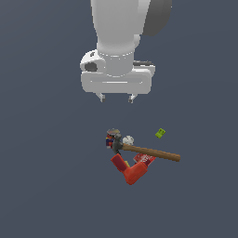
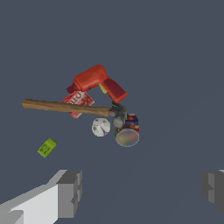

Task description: Pick up a designated object from a clutter of objects.

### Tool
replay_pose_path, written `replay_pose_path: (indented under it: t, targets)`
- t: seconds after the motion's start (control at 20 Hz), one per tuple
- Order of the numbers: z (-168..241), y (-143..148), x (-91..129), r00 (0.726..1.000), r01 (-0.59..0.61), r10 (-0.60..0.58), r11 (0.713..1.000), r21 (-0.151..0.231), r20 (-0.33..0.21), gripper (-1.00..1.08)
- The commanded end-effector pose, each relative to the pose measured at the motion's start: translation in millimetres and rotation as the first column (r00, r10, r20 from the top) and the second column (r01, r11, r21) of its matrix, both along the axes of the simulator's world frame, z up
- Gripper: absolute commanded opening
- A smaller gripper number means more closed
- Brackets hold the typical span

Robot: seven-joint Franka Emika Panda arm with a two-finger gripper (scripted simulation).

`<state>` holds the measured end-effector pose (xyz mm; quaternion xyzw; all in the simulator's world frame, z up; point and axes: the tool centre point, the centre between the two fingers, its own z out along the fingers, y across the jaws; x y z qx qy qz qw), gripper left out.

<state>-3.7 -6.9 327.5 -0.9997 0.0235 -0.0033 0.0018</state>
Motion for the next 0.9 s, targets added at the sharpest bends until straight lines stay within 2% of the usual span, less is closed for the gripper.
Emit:
replay_pose_path:
  t: [0.0,0.5,0.85]
  targets:
    - [0.0,0.0,0.0,1.000,0.000,0.000,1.000,0.000,0.000,1.00]
    - [-5.2,-25.7,-3.2,1.000,0.000,0.000,1.000,-0.031,-0.010,1.00]
    - [-10.4,-18.2,-1.3,1.000,0.012,-0.012,1.000,-0.026,-0.009,1.00]
